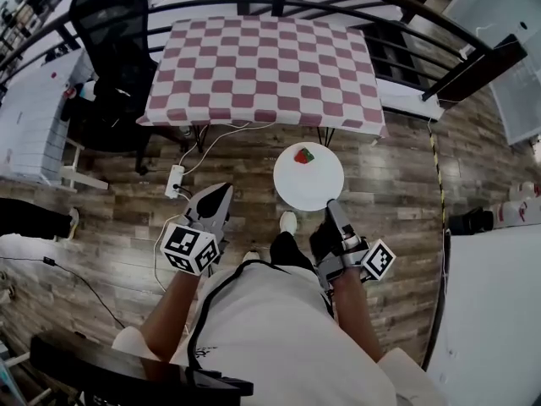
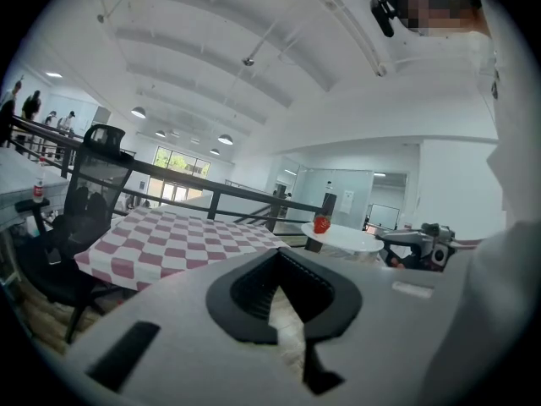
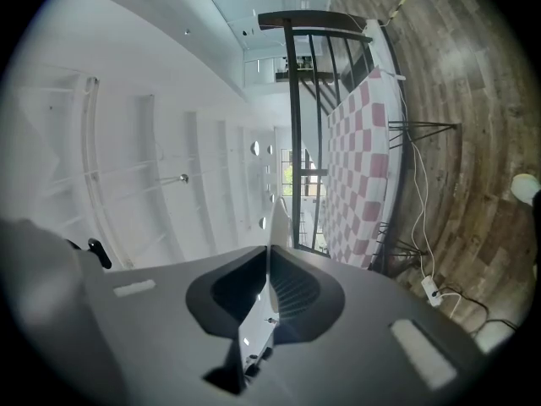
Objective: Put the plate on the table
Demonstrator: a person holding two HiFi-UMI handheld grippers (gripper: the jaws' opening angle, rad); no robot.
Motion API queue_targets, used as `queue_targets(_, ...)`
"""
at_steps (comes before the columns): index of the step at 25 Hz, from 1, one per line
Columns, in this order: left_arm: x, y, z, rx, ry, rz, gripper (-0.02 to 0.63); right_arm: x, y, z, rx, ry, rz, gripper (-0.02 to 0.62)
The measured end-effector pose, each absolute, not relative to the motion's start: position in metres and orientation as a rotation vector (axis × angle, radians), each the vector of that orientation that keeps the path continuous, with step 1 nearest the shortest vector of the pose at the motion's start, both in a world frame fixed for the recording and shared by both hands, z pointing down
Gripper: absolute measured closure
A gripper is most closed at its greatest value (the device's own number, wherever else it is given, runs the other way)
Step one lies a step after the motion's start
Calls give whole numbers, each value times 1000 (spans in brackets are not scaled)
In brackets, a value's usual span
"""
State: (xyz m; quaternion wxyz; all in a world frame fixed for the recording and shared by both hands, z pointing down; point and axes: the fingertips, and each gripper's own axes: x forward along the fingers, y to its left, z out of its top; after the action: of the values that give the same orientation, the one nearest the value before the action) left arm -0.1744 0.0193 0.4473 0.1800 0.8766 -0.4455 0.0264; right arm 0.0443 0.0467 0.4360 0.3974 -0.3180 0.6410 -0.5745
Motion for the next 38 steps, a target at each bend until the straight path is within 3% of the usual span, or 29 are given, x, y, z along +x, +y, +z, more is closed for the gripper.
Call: queue_targets(38, -22, -187, 426, 2399, -1450, 75, 600, 188, -190, 441, -680, 1696, -1593, 574)
